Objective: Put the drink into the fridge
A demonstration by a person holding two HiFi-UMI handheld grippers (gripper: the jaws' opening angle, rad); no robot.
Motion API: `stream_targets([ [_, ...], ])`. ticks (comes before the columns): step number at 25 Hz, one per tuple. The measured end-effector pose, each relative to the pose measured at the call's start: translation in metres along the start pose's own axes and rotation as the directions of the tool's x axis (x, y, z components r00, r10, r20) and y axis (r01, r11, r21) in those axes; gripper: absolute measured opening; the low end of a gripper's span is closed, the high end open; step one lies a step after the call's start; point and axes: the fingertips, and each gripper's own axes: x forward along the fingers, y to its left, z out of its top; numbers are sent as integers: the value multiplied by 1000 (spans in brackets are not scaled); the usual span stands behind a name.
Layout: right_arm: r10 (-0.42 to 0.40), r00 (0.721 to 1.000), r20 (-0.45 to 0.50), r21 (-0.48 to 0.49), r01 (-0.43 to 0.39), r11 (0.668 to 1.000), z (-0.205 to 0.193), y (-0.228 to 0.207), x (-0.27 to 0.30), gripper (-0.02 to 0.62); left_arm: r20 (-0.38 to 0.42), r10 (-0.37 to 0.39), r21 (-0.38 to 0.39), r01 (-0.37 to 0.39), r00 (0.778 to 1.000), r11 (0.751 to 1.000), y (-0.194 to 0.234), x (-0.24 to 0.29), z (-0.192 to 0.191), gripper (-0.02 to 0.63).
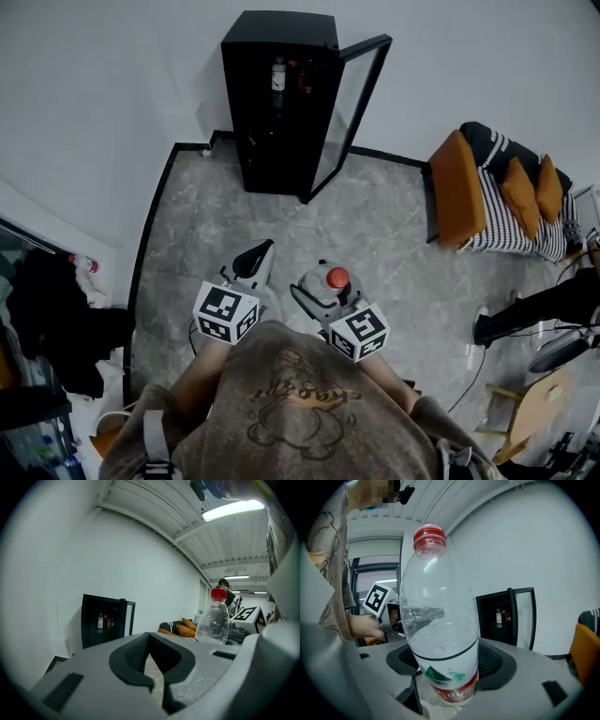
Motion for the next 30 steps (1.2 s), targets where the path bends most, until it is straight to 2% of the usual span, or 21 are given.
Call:
stream_targets([
  [12, -14, 1000, -20, 21, 15, 1000, 11, -41, 52, 341, -31, -26, -5, 26, 999, 1000, 47, 46, 8, 5],
  [21, -13, 1000, -25, 19, 14, 1000, 38, -58, 102, 341, -25, -68, -12, 68, 997, 998, 90, 68, 34, 6],
  [30, -54, 998, -45, 41, 55, 998, 52, -82, 140, 341, -29, -95, -23, 94, 995, 995, 135, 97, 49, 5],
])
